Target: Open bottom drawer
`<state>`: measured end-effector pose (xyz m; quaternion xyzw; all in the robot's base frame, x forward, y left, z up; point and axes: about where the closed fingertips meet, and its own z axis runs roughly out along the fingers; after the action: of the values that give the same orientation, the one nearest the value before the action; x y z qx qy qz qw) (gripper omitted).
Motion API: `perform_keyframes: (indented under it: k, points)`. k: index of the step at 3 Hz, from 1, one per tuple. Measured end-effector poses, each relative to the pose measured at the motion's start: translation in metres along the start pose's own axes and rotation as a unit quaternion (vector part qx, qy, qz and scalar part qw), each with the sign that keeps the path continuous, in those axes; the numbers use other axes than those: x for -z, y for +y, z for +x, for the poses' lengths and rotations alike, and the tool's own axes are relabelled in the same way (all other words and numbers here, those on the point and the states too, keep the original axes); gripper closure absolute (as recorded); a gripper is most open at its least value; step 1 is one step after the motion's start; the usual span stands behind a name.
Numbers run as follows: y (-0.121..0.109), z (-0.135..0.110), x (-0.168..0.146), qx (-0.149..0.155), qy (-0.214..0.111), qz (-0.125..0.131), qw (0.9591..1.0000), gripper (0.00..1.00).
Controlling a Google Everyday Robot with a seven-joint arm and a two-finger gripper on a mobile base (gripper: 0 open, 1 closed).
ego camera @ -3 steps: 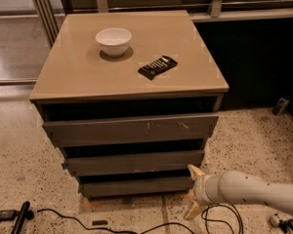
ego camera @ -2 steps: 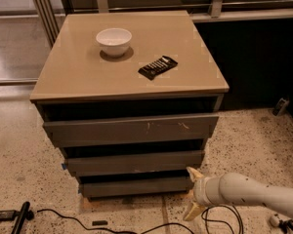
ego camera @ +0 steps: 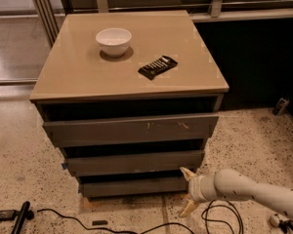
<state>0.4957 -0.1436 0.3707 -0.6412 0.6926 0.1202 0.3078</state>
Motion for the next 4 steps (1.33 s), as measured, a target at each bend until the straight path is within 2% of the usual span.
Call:
perform_keyframes:
  k: [1,2,4]
  points:
    - [0.002,0.008,-0.02,-0.009,0.008,-0.021,0.9997,0.0]
    - [0.0,0.028,-0.045,-0.024,0.02,-0.034,0.9989,0.0]
    - [0.002,0.071,-0.084,-0.049,0.035,-0.035,0.9976,0.0]
